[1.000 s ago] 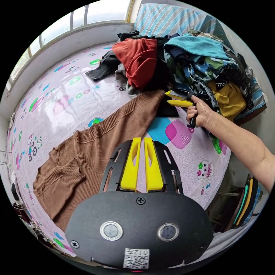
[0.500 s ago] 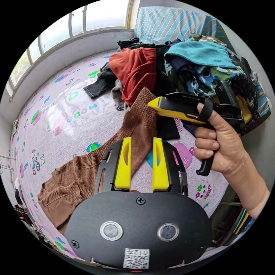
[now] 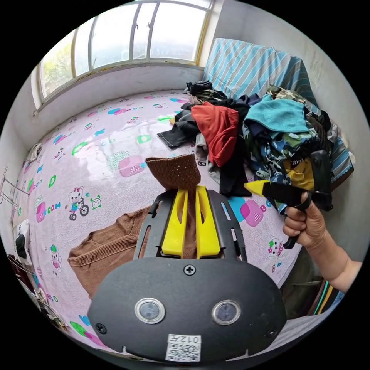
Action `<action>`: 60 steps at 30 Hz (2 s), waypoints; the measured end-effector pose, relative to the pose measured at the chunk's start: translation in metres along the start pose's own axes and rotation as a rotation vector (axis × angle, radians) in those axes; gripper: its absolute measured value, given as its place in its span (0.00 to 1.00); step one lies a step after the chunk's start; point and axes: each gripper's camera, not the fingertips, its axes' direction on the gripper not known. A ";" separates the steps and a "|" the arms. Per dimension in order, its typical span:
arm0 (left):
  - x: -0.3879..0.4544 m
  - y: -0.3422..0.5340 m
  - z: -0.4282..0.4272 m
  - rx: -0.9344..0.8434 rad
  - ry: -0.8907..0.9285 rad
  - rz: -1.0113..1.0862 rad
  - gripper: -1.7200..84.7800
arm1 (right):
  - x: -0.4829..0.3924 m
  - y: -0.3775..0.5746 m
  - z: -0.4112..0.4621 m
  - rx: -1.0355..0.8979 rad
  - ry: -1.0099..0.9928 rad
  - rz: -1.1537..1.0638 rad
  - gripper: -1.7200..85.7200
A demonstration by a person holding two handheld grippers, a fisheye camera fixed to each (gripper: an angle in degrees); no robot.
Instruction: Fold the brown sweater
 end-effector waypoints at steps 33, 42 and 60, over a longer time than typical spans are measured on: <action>-0.375 0.280 -0.024 -0.040 0.013 -0.715 0.06 | 0.194 0.067 0.304 -0.420 0.492 -0.031 0.01; -0.318 0.171 0.038 -0.144 -0.017 -0.439 0.05 | 0.249 0.065 0.304 -0.424 0.507 -0.050 0.01; -0.351 0.192 0.021 -0.135 -0.105 -0.581 0.03 | 0.331 -0.003 0.272 -0.322 0.455 -0.082 0.01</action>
